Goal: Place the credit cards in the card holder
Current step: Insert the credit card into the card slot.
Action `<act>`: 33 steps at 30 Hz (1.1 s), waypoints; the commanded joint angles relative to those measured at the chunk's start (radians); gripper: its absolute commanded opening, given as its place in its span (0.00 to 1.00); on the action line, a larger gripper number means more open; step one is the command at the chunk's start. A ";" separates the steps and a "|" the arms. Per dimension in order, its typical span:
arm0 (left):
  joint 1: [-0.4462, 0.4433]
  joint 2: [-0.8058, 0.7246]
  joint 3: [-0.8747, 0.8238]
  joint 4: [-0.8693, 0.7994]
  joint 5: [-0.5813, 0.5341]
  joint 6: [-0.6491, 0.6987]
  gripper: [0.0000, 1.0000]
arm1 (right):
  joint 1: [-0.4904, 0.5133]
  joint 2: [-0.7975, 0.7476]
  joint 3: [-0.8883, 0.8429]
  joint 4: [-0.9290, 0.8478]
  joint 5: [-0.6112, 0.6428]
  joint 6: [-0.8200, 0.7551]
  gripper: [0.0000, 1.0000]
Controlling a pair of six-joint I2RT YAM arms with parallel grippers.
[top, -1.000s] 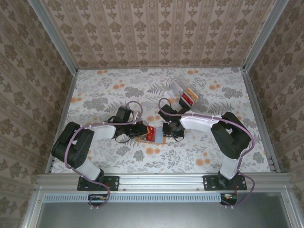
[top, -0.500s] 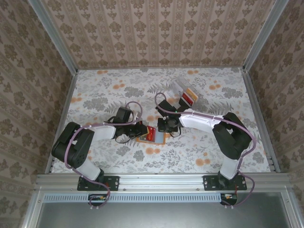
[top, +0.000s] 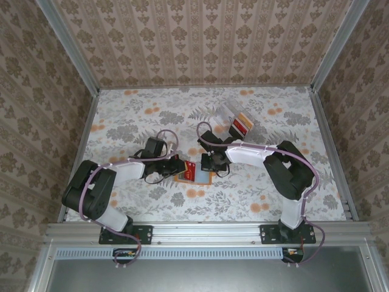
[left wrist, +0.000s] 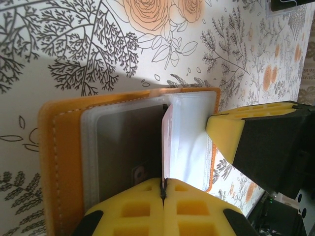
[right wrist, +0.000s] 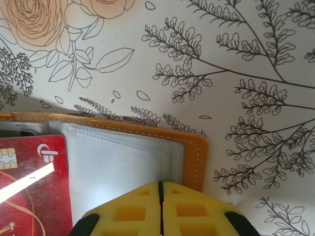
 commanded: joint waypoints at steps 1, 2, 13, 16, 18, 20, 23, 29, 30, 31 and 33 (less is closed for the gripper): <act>0.002 0.024 -0.014 0.019 0.040 -0.001 0.01 | -0.001 0.057 -0.039 -0.023 0.007 0.012 0.09; -0.001 0.030 -0.014 0.030 0.043 -0.007 0.01 | -0.001 0.059 -0.036 -0.022 0.004 0.012 0.09; -0.034 0.060 -0.008 0.092 0.025 -0.060 0.02 | -0.001 0.063 -0.036 -0.018 -0.004 0.018 0.10; -0.038 0.065 -0.009 0.114 0.025 -0.080 0.01 | -0.001 0.062 -0.042 -0.014 -0.004 0.020 0.10; -0.038 0.064 -0.009 0.113 0.023 -0.081 0.02 | -0.001 0.060 -0.042 -0.014 -0.005 0.023 0.10; -0.040 0.067 -0.009 0.118 0.025 -0.083 0.02 | -0.001 0.062 -0.042 -0.015 -0.006 0.022 0.10; -0.036 0.049 -0.011 0.093 0.016 -0.077 0.01 | -0.001 0.057 -0.045 -0.013 -0.005 0.024 0.10; -0.044 0.063 -0.007 0.120 0.003 -0.074 0.04 | -0.001 0.053 -0.049 -0.005 -0.012 0.026 0.10; -0.050 0.072 -0.003 0.125 0.032 -0.073 0.04 | -0.001 0.054 -0.048 -0.005 -0.015 0.025 0.10; -0.058 0.079 0.001 0.121 0.033 -0.070 0.04 | -0.002 0.055 -0.045 -0.005 -0.016 0.025 0.10; -0.070 0.087 0.008 0.115 0.030 -0.065 0.05 | -0.001 0.052 -0.044 -0.007 -0.016 0.027 0.11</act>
